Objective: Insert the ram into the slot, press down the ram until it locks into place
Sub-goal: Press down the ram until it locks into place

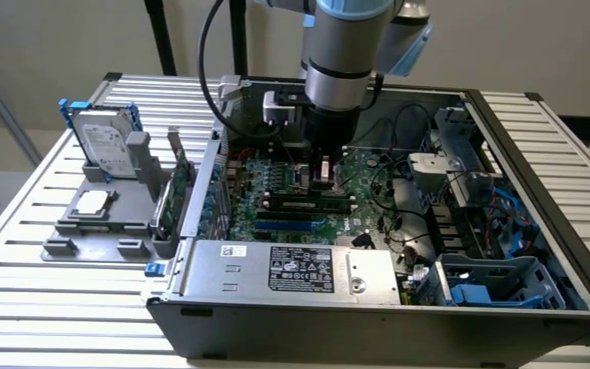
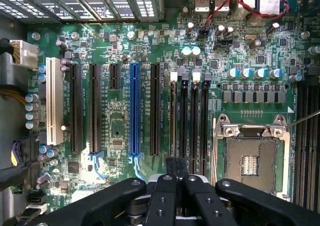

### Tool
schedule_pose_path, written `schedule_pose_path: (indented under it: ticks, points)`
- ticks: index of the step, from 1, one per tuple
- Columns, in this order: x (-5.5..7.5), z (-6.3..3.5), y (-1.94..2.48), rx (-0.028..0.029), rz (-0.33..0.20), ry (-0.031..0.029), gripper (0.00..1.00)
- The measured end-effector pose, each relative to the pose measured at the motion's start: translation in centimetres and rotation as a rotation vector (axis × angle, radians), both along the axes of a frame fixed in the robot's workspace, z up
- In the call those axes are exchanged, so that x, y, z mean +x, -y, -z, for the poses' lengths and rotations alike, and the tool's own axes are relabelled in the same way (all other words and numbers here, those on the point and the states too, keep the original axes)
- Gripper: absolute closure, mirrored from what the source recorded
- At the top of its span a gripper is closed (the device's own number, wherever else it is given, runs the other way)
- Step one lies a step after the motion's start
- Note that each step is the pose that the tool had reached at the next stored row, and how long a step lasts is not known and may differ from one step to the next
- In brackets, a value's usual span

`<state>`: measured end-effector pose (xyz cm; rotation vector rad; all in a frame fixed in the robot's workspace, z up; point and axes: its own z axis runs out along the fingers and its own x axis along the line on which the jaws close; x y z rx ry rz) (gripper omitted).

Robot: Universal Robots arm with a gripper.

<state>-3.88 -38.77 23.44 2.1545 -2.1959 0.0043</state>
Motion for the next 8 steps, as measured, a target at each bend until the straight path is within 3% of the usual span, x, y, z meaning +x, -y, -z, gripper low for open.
schedule_pose_path:
  ticks: [8]
  points:
    - [-0.02, 0.87, -0.03, -0.0009, 0.001, -0.0004, 0.89]
